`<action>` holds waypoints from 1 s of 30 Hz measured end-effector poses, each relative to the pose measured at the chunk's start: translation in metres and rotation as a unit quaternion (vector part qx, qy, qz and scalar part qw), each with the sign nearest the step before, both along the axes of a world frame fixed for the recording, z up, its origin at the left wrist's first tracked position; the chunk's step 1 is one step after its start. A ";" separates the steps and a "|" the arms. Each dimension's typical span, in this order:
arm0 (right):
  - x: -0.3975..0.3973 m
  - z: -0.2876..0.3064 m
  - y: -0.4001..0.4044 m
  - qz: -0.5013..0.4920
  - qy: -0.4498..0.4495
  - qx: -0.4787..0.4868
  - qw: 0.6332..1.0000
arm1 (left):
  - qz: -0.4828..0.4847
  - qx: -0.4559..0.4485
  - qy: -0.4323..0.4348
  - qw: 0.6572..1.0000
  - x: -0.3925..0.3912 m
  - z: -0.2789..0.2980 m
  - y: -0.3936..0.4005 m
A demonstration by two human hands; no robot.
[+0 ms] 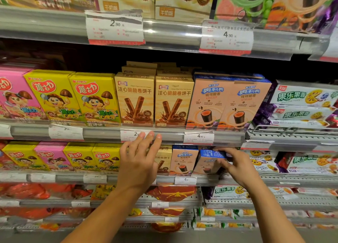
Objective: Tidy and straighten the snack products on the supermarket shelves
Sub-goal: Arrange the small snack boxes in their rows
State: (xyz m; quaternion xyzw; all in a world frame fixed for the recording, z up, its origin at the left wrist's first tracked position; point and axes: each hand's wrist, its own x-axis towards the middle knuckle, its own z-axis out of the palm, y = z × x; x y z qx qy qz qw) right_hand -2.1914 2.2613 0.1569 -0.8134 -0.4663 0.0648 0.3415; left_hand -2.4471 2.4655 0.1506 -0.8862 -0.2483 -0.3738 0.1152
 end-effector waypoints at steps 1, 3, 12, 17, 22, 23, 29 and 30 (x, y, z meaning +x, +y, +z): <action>0.002 0.002 0.001 0.001 0.014 -0.003 1.000 | 0.001 0.002 -0.001 1.000 0.000 0.000 0.000; 0.005 0.005 0.001 0.002 0.028 -0.017 0.999 | 0.002 0.005 -0.001 1.000 0.000 -0.001 0.000; -0.001 -0.014 0.007 -0.042 -0.162 -0.033 0.985 | 0.013 0.027 -0.011 1.000 0.002 -0.004 0.001; -0.006 -0.021 0.007 -0.044 -0.171 -0.001 0.984 | 0.015 0.030 -0.014 0.999 0.002 -0.004 0.000; 0.006 -0.002 0.002 -0.012 -0.087 -0.015 0.996 | 0.018 0.041 -0.016 0.999 0.002 -0.005 -0.001; 0.007 0.001 0.003 -0.010 -0.078 -0.016 0.997 | 0.018 0.043 -0.016 0.999 0.002 -0.006 -0.001; 0.006 -0.005 0.009 -0.024 -0.129 -0.009 0.991 | 0.012 0.057 -0.032 0.998 0.001 -0.007 0.000; 0.005 -0.008 0.009 -0.030 -0.146 -0.002 0.989 | 0.009 0.057 -0.035 0.998 0.001 -0.008 0.000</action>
